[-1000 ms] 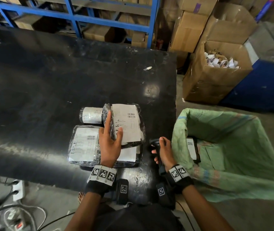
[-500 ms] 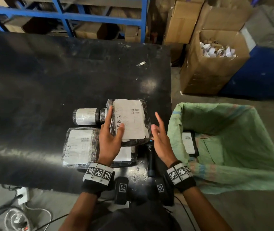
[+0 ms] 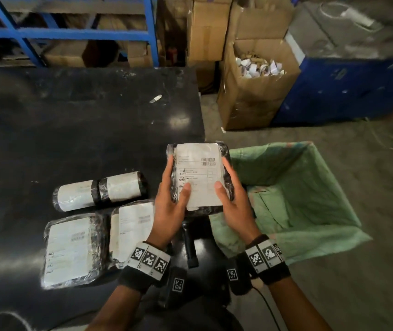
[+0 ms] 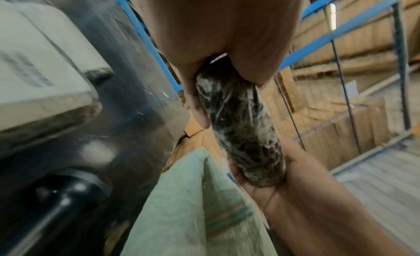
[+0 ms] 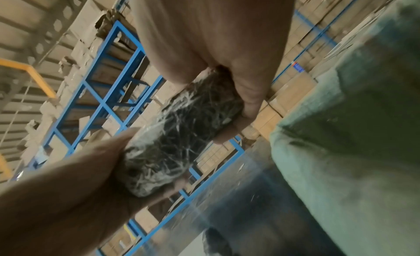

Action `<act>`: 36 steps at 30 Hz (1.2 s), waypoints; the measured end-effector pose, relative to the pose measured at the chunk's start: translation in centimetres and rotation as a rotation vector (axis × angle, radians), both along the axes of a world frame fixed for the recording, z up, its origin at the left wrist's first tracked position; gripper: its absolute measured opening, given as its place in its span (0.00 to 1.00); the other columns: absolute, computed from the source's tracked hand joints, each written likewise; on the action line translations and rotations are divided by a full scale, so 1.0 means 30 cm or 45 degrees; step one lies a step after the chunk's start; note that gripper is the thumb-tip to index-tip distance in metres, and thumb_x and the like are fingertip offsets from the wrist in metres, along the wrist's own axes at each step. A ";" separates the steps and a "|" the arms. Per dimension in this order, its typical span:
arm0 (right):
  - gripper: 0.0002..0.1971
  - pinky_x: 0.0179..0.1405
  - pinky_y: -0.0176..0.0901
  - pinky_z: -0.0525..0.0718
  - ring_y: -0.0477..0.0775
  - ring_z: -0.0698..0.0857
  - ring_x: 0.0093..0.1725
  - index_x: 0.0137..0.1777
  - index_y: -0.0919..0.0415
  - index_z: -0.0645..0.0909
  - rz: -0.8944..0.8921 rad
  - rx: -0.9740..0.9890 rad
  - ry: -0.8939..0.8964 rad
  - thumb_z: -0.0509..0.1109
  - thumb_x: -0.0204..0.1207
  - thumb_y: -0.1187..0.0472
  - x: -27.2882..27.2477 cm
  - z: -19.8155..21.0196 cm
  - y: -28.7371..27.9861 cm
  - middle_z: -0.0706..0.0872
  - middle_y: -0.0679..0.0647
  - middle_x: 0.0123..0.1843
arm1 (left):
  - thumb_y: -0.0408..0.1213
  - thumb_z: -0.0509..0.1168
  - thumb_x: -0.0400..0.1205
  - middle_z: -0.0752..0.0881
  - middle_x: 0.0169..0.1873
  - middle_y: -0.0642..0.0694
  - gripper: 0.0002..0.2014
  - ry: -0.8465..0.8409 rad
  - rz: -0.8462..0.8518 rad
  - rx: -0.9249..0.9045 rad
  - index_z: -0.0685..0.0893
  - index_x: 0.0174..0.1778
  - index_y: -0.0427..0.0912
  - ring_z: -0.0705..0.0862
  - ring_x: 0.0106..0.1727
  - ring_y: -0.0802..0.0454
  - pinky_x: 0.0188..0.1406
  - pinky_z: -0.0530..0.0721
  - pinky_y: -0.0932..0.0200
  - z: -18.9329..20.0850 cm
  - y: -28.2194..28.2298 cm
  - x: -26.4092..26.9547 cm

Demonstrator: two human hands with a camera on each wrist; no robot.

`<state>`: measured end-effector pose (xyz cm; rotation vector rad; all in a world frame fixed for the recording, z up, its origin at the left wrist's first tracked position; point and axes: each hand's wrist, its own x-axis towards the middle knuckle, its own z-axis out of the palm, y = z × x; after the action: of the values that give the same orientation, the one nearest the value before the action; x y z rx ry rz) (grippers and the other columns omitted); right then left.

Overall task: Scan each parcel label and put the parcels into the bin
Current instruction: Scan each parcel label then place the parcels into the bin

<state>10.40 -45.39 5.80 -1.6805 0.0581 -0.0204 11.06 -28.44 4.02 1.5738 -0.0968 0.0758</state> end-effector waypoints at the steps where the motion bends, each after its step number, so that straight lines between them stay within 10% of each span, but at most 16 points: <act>1: 0.28 0.69 0.37 0.81 0.36 0.77 0.75 0.85 0.47 0.62 -0.017 -0.012 -0.008 0.62 0.87 0.61 -0.002 0.012 -0.048 0.75 0.37 0.77 | 0.41 0.63 0.88 0.71 0.82 0.52 0.34 0.023 -0.052 0.031 0.55 0.88 0.56 0.73 0.81 0.53 0.76 0.78 0.39 -0.001 -0.038 0.010; 6: 0.28 0.73 0.46 0.77 0.46 0.76 0.76 0.84 0.37 0.61 -0.096 -0.455 0.044 0.63 0.85 0.53 0.024 0.002 -0.365 0.76 0.43 0.75 | 0.56 0.52 0.86 0.71 0.77 0.41 0.34 0.042 0.003 0.652 0.56 0.89 0.51 0.68 0.74 0.58 0.74 0.62 0.64 -0.071 -0.251 0.054; 9: 0.29 0.75 0.51 0.76 0.45 0.77 0.74 0.85 0.48 0.62 -0.034 -0.626 0.217 0.63 0.85 0.61 0.101 -0.040 -0.558 0.74 0.43 0.77 | 0.54 0.47 0.84 0.56 0.87 0.32 0.37 -0.039 -0.044 0.975 0.57 0.88 0.38 0.50 0.89 0.36 0.87 0.54 0.45 -0.158 -0.368 0.072; 14: 0.30 0.71 0.41 0.71 0.62 0.76 0.77 0.86 0.56 0.62 0.118 -0.950 0.693 0.64 0.84 0.63 0.314 -0.167 -0.780 0.73 0.60 0.81 | 0.48 0.47 0.86 0.46 0.88 0.34 0.37 0.018 -0.161 1.325 0.50 0.88 0.31 0.42 0.90 0.39 0.87 0.56 0.39 -0.289 -0.459 0.077; 31: 0.33 0.73 0.42 0.68 0.61 0.71 0.81 0.86 0.51 0.62 -0.057 -0.630 0.842 0.63 0.83 0.72 0.407 -0.832 -0.926 0.68 0.59 0.84 | 0.36 0.61 0.85 0.44 0.89 0.35 0.39 0.056 -0.191 1.346 0.47 0.88 0.32 0.42 0.90 0.40 0.88 0.53 0.40 -0.353 -0.467 0.104; 36: 0.39 0.81 0.58 0.67 0.67 0.69 0.81 0.86 0.44 0.59 -0.022 -0.969 0.855 0.65 0.78 0.70 0.393 -0.986 -0.979 0.65 0.61 0.85 | 0.36 0.63 0.84 0.44 0.89 0.35 0.41 0.101 -0.205 1.382 0.47 0.88 0.32 0.42 0.90 0.40 0.88 0.55 0.38 -0.359 -0.472 0.125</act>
<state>22.20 -74.75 -23.79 -2.3757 0.6356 0.5744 14.82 -42.59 -6.74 2.6404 -0.2256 -0.2022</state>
